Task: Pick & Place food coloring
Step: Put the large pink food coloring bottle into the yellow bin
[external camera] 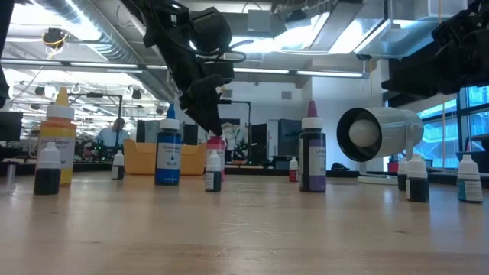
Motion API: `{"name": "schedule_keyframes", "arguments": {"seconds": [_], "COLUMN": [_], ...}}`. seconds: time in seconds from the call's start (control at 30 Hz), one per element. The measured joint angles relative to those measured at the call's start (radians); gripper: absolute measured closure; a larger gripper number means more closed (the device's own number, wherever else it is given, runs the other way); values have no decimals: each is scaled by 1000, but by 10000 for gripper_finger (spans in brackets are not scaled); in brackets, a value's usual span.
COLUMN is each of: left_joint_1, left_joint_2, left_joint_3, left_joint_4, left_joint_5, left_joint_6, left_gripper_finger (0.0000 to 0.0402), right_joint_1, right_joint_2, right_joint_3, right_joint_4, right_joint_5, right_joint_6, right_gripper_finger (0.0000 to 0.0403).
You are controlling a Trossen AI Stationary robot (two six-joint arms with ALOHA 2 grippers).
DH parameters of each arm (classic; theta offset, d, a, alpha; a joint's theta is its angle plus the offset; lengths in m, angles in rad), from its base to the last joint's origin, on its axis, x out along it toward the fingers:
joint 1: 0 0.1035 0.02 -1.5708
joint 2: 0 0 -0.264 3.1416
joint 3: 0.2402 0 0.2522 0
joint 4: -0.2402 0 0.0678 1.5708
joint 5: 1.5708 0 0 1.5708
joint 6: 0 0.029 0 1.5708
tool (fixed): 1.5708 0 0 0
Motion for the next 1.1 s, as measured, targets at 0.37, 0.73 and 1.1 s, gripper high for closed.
{"name": "schedule_keyframes", "arguments": {"seconds": [0.37, 0.73, 1.1], "left_joint_1": [0, 18, 128], "left_joint_2": [0, -114, -348], "left_joint_3": [0, -2, 0], "left_joint_4": [1, -10, -177], "left_joint_5": [1, -44, -373], "left_joint_6": [0, -18, -281], "left_gripper_finger": [289, 289, 289], "right_joint_1": [0, 0, 0], "right_joint_2": [0, 0, 0], "right_joint_3": [0, 0, 0], "right_joint_4": [0, 0, 0], "right_joint_5": [0, 0, 0], "right_joint_6": [-7, -7, -7], "right_gripper_finger": [128, 128, 127]}}
